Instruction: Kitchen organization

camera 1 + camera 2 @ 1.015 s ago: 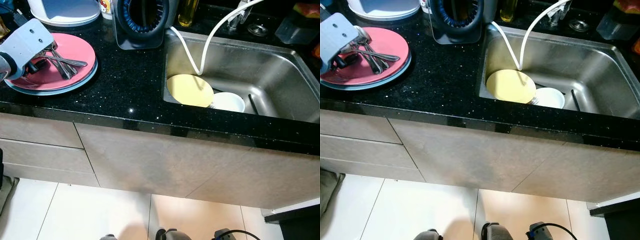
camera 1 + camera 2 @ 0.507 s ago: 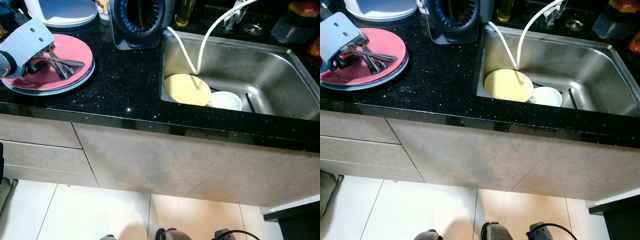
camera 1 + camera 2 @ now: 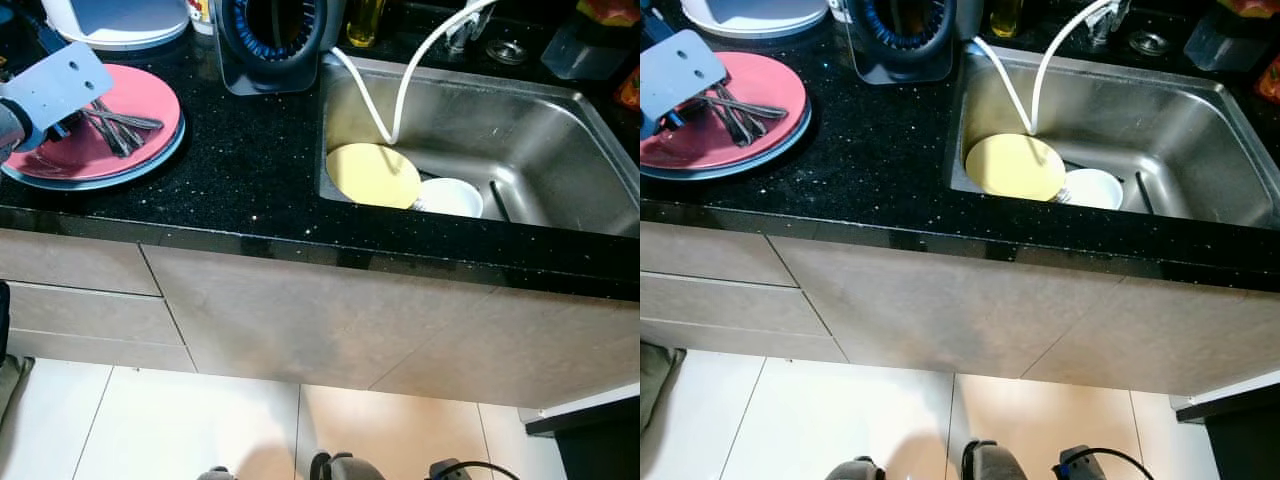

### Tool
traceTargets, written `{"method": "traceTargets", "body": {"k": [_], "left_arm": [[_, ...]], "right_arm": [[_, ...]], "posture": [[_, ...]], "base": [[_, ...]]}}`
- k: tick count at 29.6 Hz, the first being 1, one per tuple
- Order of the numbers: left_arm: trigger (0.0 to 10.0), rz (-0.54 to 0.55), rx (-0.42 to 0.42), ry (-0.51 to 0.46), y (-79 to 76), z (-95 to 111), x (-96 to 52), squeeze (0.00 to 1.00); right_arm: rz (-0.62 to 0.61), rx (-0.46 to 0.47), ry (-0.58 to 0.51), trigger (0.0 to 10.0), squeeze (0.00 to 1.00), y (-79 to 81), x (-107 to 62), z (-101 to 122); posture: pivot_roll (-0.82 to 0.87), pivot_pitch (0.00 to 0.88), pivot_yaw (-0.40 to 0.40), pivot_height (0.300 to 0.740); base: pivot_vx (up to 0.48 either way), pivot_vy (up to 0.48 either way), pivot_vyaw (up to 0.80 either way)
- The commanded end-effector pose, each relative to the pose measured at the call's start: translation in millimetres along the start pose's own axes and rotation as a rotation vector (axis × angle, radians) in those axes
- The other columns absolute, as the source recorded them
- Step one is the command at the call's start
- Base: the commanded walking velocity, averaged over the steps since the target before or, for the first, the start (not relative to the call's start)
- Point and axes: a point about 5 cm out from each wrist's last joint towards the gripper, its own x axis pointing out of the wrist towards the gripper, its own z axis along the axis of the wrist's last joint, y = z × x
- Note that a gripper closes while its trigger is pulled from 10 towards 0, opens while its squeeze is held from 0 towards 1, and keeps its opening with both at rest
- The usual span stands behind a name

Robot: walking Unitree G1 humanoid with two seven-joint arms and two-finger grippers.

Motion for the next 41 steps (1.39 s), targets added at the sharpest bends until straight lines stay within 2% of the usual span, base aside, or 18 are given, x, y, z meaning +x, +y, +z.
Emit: {"method": "traceTargets", "body": {"k": [1, 10, 18, 25, 30, 31, 32, 33, 34, 35, 36, 37, 39, 40, 41], "left_arm": [[0.0, -0.182, 0.003, 0.106, -42.8, -23.1, 5.9, 0.00], [0.0, -0.244, -0.010, 0.120, -56.4, -27.5, 6.9, 0.00], [0.0, -0.251, -0.017, 0.124, -60.1, -28.1, 7.6, 0.00], [0.0, -0.244, -0.024, 0.109, -57.4, -26.3, 7.4, 0.00], [0.0, -0.194, -0.029, 0.047, -46.4, -16.0, 7.9, 0.00], [1.2, -0.162, -0.022, 0.014, -40.1, -10.4, 7.9, 0.00], [10.0, -0.113, -0.038, -0.033, -30.3, -2.6, 7.3, 0.00], [10.0, -0.113, -0.038, -0.033, -30.3, -2.6, 7.3, 0.00], [10.0, -0.065, -0.063, -0.086, -20.1, 4.5, 5.6, 0.87], [10.0, -0.034, -0.081, -0.122, -13.2, 9.0, 4.2, 0.87], [10.0, -0.025, -0.137, -0.146, -10.3, 10.2, 3.2, 1.00], [10.0, -0.025, -0.137, -0.146, -10.3, 10.2, 3.2, 1.00], [10.0, -0.036, -0.241, -0.170, -8.2, 8.4, 1.8, 1.00], [10.0, -0.036, -0.241, -0.170, -8.2, 8.4, 1.8, 1.00], [10.0, -0.043, -0.281, -0.174, -7.4, 6.7, 1.1, 1.00]], "right_arm": [[-0.008, 0.009, 0.030, 10.0, 0.00, -3.2, -2.3, -11.2], [-0.015, 0.007, 0.033, 10.0, 0.00, -6.4, -3.6, -13.6], [-0.018, 0.012, 0.031, 10.0, 0.00, -7.1, -3.7, -13.1], [-0.015, 0.014, 0.026, 10.0, 0.00, -5.3, -2.7, -10.1], [-0.015, 0.012, 0.019, 10.0, 0.00, -4.1, -1.7, -5.9], [-0.014, 0.011, 0.017, 10.0, 0.00, -3.9, -1.5, -5.0], [-0.014, 0.010, 0.016, 10.0, 0.00, -3.7, -1.2, -3.8], [-0.014, 0.010, 0.016, 10.0, 0.00, -3.7, -1.2, -3.8], [-0.013, 0.007, 0.014, 10.0, 0.00, -3.1, -0.9, -2.6], [-0.012, 0.005, 0.013, 10.0, 0.00, -2.8, -0.7, -1.8], [-0.011, 0.005, 0.012, 10.0, 0.00, -2.2, -0.4, -0.9], [-0.011, 0.005, 0.012, 10.0, 0.00, -2.2, -0.4, -0.9], [-0.010, 0.005, 0.009, 10.0, 0.00, -1.3, 0.0, 0.4], [-0.010, 0.005, 0.009, 10.0, 0.00, -1.3, 0.0, 0.4], [-0.009, 0.005, 0.008, 10.0, 0.00, -1.0, 0.1, 0.8]], "posture": [[-0.03, 0.227, -0.119, 0.740], [-0.04, 0.225, -0.125, 0.740], [-0.04, 0.223, -0.121, 0.740], [-0.03, 0.217, -0.115, 0.740], [-0.02, 0.209, -0.118, 0.740], [-0.02, 0.209, -0.117, 0.740], [-0.01, 0.207, -0.118, 0.740], [-0.01, 0.207, -0.118, 0.740], [-0.01, 0.207, -0.117, 0.740], [-0.01, 0.207, -0.117, 0.740], [0.00, 0.206, -0.115, 0.740], [0.00, 0.206, -0.115, 0.740], [0.00, 0.206, -0.113, 0.740], [0.00, 0.206, -0.113, 0.740], [-0.01, 0.207, -0.109, 0.740]], "base": [[0.000, 0.000, 0.00], [0.000, 0.000, 0.00], [0.000, 0.000, 0.00], [0.000, 0.000, 0.00], [0.000, 0.000, 0.00], [0.000, 0.000, 0.00], [0.000, 0.000, 0.00], [0.000, 0.000, 0.00], [0.000, 0.000, 0.00], [0.000, 0.000, 0.00], [0.000, 0.000, 0.00], [0.000, 0.000, 0.00], [0.000, 0.000, 0.00], [0.000, 0.000, 0.00], [0.000, 0.000, 0.00]]}}
